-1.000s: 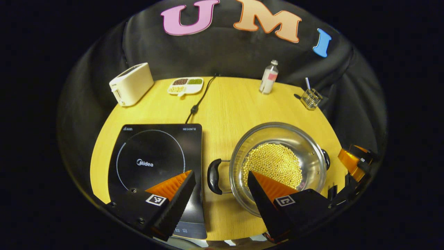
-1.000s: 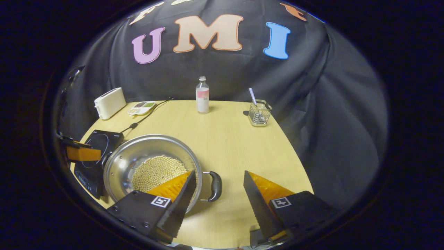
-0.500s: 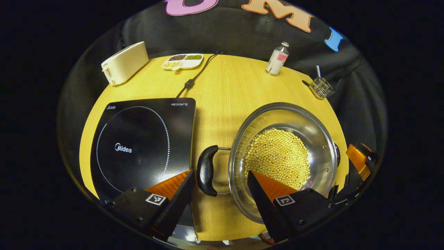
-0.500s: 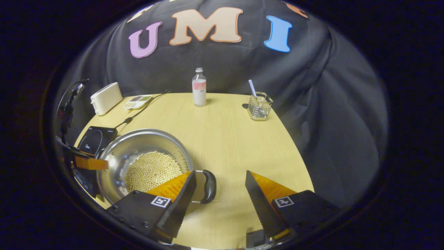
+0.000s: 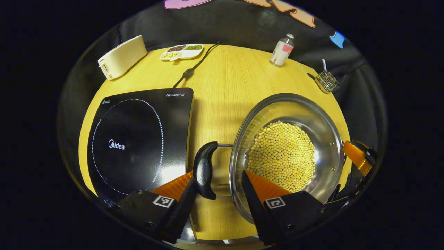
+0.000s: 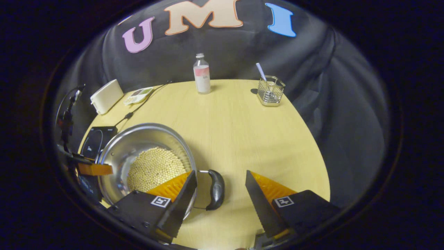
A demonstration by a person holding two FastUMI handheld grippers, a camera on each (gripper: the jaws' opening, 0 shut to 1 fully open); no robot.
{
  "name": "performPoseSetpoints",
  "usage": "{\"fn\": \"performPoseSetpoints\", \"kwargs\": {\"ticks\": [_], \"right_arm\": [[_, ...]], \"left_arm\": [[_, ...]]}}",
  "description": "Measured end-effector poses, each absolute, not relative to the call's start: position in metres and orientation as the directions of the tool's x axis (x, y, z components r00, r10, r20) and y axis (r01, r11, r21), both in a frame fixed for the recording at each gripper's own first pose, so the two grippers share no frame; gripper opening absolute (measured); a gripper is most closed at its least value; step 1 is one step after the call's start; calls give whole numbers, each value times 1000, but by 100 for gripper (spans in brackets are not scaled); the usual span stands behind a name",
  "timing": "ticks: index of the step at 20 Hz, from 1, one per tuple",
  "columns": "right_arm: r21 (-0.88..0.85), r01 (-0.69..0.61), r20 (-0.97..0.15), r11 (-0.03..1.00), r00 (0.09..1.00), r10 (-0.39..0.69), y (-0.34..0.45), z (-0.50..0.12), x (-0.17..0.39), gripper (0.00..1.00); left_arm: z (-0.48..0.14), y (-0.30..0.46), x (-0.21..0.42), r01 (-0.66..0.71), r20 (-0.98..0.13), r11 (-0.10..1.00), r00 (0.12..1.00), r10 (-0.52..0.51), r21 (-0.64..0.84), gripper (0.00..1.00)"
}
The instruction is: First push the handle of the pot to place it horizontally, then grasp the pot with both hands and set it on the induction cooktop.
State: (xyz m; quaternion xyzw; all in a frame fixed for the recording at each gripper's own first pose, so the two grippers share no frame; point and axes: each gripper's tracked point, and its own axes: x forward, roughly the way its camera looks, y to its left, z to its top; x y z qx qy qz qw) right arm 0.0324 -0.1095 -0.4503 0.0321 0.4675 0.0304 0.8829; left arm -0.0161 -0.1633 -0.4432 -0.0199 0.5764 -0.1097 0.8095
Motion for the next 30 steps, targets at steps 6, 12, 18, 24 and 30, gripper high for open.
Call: {"fn": "performPoseSetpoints", "kwargs": {"ticks": [6,12,18,24,30], "right_arm": [[125,-58,-860,991,491,137,-92,-469,22,92],[125,-40,-898,991,420,131,-86,-487,12,59],[142,-1,-903,990,410,130,-85,-484,7,55],[138,25,-905,990,408,116,-86,-483,-6,59],[140,62,-904,988,414,102,-86,-476,-16,54]], "left_arm": [[-444,-161,-14,157,-926,974,314,-207,-165,70],[-445,-161,-12,159,-921,970,318,-225,-182,66],[-446,-161,-10,169,-915,967,326,-237,-191,63],[-445,-159,-16,177,-920,966,314,-236,-187,63],[-436,-157,-14,211,-916,962,326,-234,-171,65]]}}
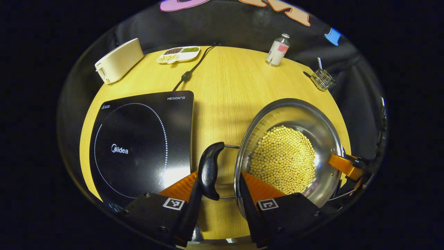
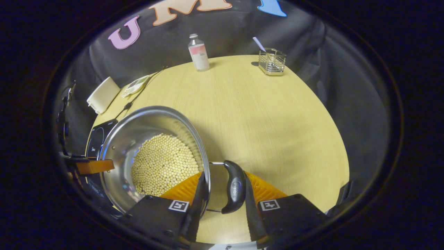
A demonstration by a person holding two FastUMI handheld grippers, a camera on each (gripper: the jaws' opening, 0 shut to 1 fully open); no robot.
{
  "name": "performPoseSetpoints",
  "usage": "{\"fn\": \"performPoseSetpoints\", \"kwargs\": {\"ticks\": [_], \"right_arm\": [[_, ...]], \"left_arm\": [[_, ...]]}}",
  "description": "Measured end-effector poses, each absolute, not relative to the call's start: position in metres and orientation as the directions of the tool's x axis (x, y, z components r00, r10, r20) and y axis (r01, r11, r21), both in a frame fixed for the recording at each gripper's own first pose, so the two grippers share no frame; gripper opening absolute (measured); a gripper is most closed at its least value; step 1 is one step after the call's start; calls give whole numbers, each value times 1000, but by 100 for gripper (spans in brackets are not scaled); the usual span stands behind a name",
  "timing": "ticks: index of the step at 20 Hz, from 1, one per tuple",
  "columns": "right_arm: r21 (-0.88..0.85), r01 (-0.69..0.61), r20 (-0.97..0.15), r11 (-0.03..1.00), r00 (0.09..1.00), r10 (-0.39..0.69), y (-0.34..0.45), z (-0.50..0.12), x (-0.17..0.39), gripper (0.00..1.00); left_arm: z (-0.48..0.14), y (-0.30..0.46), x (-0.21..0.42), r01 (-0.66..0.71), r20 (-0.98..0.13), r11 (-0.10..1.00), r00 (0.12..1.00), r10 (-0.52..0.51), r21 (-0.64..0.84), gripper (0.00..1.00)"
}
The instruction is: First push the handle of the pot to place it horizontally, then grasp the pot with both hands and set it on the induction cooktop.
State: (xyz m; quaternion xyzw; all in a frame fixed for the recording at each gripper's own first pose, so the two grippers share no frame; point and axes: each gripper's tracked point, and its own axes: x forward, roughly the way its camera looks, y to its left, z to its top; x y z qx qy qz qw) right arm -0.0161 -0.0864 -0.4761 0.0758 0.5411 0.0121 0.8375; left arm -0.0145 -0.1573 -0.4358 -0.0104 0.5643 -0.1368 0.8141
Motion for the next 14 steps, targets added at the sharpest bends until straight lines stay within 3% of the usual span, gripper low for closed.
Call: {"fn": "performPoseSetpoints", "kwargs": {"ticks": [7,8,14], "right_arm": [[127,78,-891,989,447,79,-84,-455,-7,54],[125,79,-889,989,452,76,-82,-452,-5,59],[128,81,-877,988,475,74,-63,-434,9,54]], "left_arm": [[-418,-155,-1,233,-905,958,348,-246,-170,62],[-414,-154,1,236,-902,957,353,-248,-171,63],[-395,-136,18,243,-890,957,383,-247,-161,62]]}}
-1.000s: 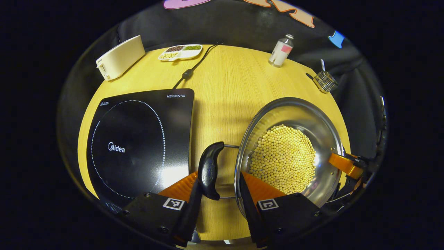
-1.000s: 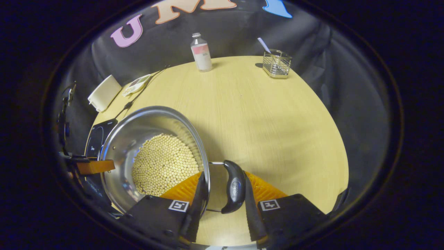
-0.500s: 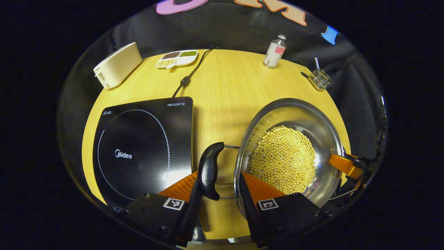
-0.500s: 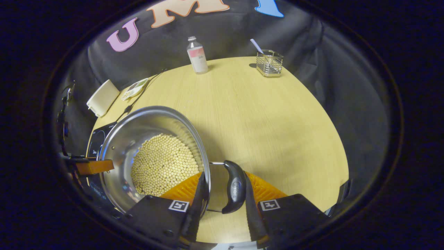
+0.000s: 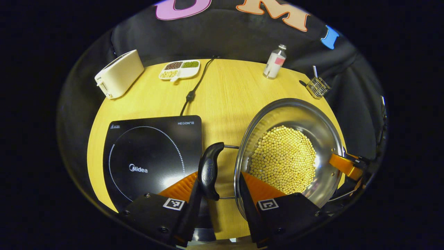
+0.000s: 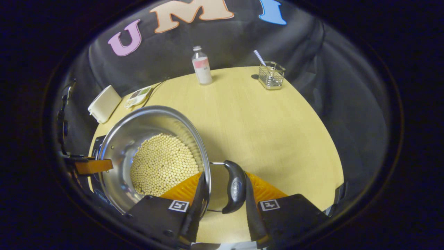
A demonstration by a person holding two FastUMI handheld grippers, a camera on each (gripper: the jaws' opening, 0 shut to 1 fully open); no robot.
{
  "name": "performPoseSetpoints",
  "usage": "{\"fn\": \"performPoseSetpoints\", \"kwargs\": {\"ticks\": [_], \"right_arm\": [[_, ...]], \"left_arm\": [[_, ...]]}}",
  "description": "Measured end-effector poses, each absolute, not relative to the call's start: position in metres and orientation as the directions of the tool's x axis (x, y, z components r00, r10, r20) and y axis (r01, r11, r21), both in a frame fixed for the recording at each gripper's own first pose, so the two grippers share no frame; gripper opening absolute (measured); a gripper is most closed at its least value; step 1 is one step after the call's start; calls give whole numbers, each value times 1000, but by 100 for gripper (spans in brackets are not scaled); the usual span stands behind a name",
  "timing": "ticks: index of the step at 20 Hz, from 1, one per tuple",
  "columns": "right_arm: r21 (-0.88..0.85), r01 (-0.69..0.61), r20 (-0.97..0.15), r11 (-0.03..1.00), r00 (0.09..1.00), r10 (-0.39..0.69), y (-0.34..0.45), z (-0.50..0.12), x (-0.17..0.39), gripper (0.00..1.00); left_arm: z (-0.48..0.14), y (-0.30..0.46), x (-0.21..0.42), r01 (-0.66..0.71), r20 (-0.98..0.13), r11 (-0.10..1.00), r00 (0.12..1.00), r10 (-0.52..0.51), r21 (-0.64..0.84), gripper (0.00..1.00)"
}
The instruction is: First push the handle of the pot to place it horizontally, then grasp the pot with both hands and set it on the induction cooktop.
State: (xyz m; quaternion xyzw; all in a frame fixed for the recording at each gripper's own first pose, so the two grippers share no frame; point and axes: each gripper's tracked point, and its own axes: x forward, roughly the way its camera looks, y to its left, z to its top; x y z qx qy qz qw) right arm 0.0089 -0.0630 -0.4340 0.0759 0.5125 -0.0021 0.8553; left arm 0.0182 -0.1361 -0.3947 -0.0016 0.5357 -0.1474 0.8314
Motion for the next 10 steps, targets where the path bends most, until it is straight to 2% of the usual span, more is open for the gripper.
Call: {"fn": "performPoseSetpoints", "kwargs": {"ticks": [10], "right_arm": [[125,41,-873,991,479,90,-3,-409,13,54]], "left_arm": [[-379,-73,23,194,-891,967,391,-232,-167,62]]}}
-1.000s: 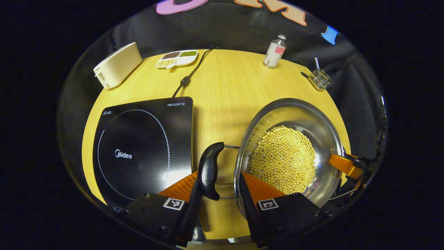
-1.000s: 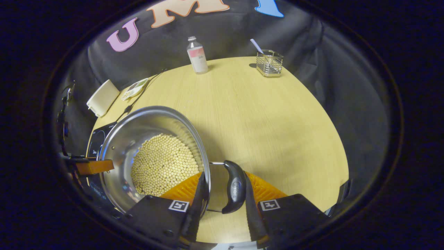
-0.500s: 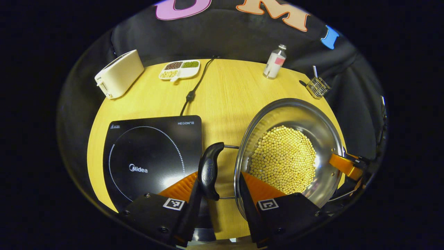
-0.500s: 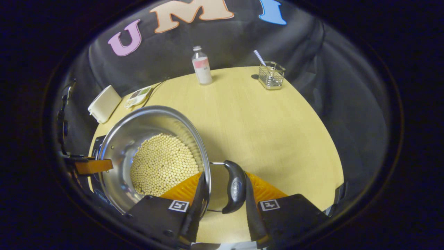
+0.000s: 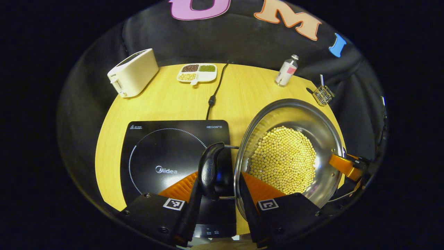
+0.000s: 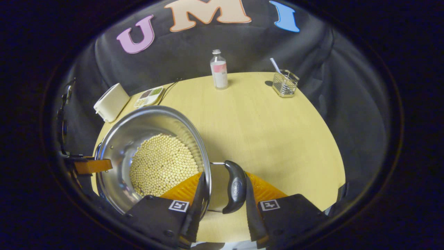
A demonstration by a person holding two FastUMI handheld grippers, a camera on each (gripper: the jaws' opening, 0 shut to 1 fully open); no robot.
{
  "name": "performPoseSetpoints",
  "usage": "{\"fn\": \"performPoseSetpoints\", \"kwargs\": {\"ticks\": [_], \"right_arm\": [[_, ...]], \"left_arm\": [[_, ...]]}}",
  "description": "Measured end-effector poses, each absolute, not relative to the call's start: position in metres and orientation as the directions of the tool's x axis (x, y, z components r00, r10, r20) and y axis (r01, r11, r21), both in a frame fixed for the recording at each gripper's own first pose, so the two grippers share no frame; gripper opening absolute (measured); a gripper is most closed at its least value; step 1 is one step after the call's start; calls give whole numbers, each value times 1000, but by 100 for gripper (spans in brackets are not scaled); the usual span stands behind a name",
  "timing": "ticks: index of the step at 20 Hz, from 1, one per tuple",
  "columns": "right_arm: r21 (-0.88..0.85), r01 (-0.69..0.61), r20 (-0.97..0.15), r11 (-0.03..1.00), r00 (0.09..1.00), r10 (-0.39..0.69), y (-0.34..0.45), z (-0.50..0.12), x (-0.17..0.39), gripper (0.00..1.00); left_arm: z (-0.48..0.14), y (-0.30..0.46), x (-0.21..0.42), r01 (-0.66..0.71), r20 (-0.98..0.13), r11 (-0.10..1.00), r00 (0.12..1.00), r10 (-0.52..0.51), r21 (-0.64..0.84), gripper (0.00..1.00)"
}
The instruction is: First push the handle of the pot to place it horizontally, then grasp the pot with both hands and set it on the induction cooktop.
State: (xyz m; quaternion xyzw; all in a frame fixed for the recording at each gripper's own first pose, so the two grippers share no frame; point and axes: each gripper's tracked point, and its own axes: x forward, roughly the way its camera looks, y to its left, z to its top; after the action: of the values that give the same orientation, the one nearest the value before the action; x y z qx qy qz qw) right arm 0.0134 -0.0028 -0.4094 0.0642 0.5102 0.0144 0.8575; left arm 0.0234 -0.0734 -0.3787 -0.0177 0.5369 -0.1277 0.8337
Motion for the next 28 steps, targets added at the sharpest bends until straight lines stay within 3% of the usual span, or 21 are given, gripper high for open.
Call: {"fn": "performPoseSetpoints", "kwargs": {"ticks": [6,7,8,18,28], "right_arm": [[132,16,-877,991,469,109,42,-405,13,55],[132,7,-877,991,467,113,51,-405,14,59],[132,-2,-878,991,464,118,59,-406,14,54],[147,-93,-895,985,411,173,144,-417,12,55],[139,-93,-894,986,416,165,184,-416,15,59]], "left_arm": [[-377,-28,26,156,-894,973,392,-217,-168,64],[-378,-20,26,150,-894,975,394,-211,-164,64],[-379,-11,26,138,-896,977,395,-205,-162,64],[-398,71,21,28,-921,987,356,-157,-158,64],[-403,108,30,17,-924,985,347,-164,-169,62]]}}
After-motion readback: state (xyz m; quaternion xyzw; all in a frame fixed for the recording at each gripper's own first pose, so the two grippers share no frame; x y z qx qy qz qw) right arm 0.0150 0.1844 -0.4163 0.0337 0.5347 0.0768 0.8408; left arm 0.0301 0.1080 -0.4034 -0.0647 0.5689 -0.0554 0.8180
